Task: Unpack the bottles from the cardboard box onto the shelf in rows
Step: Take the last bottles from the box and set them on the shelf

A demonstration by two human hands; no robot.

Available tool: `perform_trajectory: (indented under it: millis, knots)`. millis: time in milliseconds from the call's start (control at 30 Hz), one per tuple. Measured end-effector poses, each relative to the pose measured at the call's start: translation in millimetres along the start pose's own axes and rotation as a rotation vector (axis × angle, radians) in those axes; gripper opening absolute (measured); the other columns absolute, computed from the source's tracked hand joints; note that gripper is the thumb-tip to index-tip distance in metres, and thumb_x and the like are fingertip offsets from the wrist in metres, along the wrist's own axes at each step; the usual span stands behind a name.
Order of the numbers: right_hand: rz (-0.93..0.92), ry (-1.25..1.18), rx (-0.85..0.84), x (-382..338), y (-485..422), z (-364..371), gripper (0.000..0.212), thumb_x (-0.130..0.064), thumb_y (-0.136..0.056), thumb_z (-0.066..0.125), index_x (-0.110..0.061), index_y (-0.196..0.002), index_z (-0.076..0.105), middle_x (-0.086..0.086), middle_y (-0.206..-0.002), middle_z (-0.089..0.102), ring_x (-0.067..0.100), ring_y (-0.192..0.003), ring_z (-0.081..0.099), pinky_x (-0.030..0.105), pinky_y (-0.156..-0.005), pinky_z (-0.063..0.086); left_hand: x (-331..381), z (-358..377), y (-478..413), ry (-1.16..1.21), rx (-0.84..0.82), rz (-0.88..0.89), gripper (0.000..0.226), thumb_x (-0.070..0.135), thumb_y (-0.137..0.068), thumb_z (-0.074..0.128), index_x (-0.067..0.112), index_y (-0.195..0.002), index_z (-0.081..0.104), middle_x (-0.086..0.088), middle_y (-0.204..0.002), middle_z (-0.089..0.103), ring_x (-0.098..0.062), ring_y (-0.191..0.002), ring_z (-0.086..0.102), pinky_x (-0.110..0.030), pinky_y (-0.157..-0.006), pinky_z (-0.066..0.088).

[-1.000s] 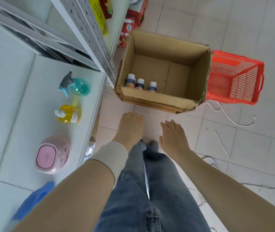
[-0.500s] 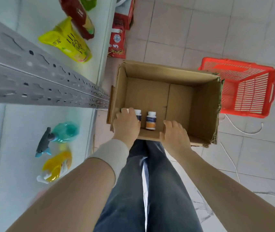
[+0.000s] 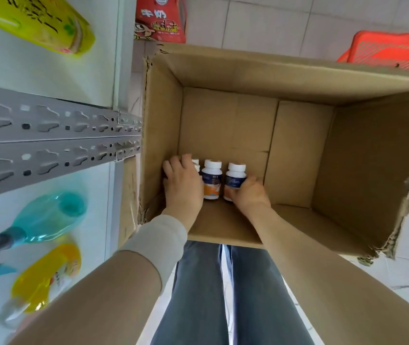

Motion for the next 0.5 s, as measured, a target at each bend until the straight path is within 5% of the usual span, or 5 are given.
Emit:
perform_trajectory:
  millis: [267, 367, 500]
  knots:
    - [0.047, -0.185, -0.076, -0.3, -12.9, 2.3, 0.060, -0.028, -0.080, 0.071, -0.002, -0.127, 0.043, 0.016, -0.130, 0.052, 0.028, -0.118, 0.052, 0.030, -0.086, 0.043, -2.9, 5.5, -12.7, 0.003, -0.088, -0.023, 0.061, 0.031, -0.087, 0.062, 0.002, -0.134, 0.036, -0.015, -0.135, 0.040, -0.027, -0.127, 0.032, -0.030, -0.108, 0.023]
    - [0.048, -0.237, -0.112, 3.7, -8.6, -7.1, 0.058, -0.026, -0.081, 0.070, -0.004, -0.128, 0.044, 0.014, -0.129, 0.054, 0.027, -0.118, 0.053, 0.026, -0.079, 0.038, -5.3, 0.3, -9.0, 0.195, -0.062, -0.085, 0.054, 0.027, -0.087, 0.063, 0.004, -0.130, 0.040, -0.013, -0.133, 0.045, -0.027, -0.126, 0.039, -0.033, -0.105, 0.031]
    - [0.016, -0.289, -0.143, 7.5, 7.8, -21.7, 0.067, -0.032, -0.078, 0.072, -0.007, -0.131, 0.039, 0.013, -0.128, 0.053, 0.027, -0.116, 0.053, 0.032, -0.087, 0.041, -5.9, -17.4, 7.1, 0.460, -0.035, -0.087, 0.049, 0.027, -0.088, 0.061, 0.012, -0.129, 0.039, -0.009, -0.128, 0.049, -0.023, -0.119, 0.048, -0.032, -0.096, 0.045]
Point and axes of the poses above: each hand's wrist, its own y-axis away from the middle knuckle, its own z-axis out of the palm, x = y × z, the point moved 3 cm from there along -y, towards the middle knuckle
